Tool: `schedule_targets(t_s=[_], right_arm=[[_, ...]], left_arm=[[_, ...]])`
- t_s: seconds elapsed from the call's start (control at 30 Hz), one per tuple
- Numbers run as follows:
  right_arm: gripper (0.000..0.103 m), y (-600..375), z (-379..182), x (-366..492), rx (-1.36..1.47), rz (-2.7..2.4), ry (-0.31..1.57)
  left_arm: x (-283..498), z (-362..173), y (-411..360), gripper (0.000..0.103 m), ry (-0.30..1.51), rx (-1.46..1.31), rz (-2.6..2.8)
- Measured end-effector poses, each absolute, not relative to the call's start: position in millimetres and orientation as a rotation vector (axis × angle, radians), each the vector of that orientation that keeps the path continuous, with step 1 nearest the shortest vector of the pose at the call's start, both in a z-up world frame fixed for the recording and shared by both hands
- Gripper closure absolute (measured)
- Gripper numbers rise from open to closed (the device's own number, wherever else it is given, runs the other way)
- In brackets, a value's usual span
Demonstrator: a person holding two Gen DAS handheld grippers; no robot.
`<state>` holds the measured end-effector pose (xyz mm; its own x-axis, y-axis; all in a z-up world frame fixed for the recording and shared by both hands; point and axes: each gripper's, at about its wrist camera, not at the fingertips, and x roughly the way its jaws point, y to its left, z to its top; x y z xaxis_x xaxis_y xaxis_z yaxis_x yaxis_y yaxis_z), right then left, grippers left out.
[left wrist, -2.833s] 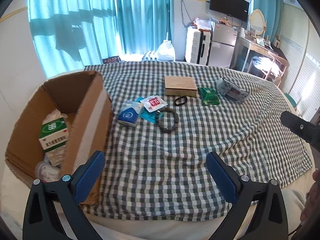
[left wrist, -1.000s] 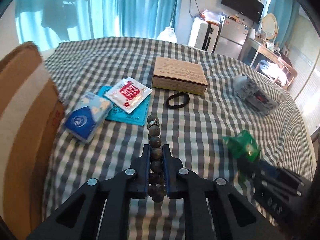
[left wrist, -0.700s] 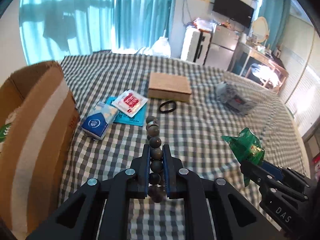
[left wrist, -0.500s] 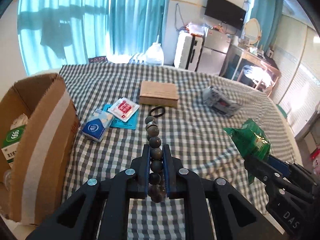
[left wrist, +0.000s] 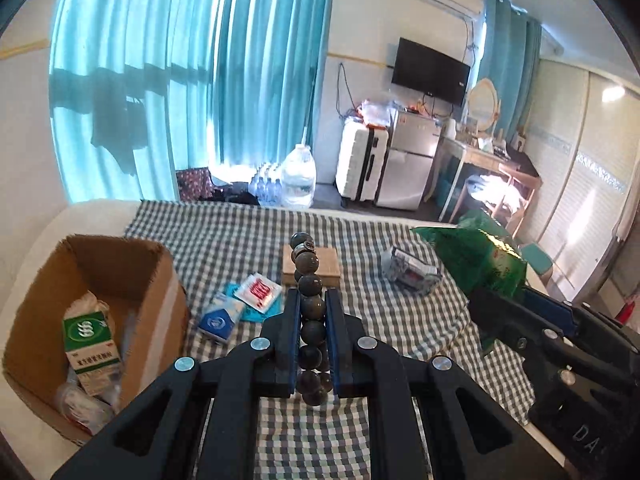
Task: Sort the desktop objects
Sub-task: 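Carry the bracelet and green packet over the cardboard box with both tools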
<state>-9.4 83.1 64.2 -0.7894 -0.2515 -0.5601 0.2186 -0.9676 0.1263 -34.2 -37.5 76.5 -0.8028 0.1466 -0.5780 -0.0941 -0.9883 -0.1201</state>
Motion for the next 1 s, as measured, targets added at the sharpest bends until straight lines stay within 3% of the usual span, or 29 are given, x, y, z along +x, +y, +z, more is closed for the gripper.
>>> schedule_targets(t_s=[0.2, 0.4, 1.0], right_arm=[[0.069, 30, 81, -7, 0.822, -2.667, -0.032], [0.069, -25, 68, -16, 0.853, -2.566, 0.014], [0.067, -170, -8, -90, 1.050, -2.290, 0.012]], left_arm=[[-29, 107, -83, 0.092, -0.197, -0.878, 2.931], [-31, 104, -142, 0.092, -0.268, -0.912, 3.007], [-43, -5, -300, 0.092, -0.392, -1.351, 3.107]])
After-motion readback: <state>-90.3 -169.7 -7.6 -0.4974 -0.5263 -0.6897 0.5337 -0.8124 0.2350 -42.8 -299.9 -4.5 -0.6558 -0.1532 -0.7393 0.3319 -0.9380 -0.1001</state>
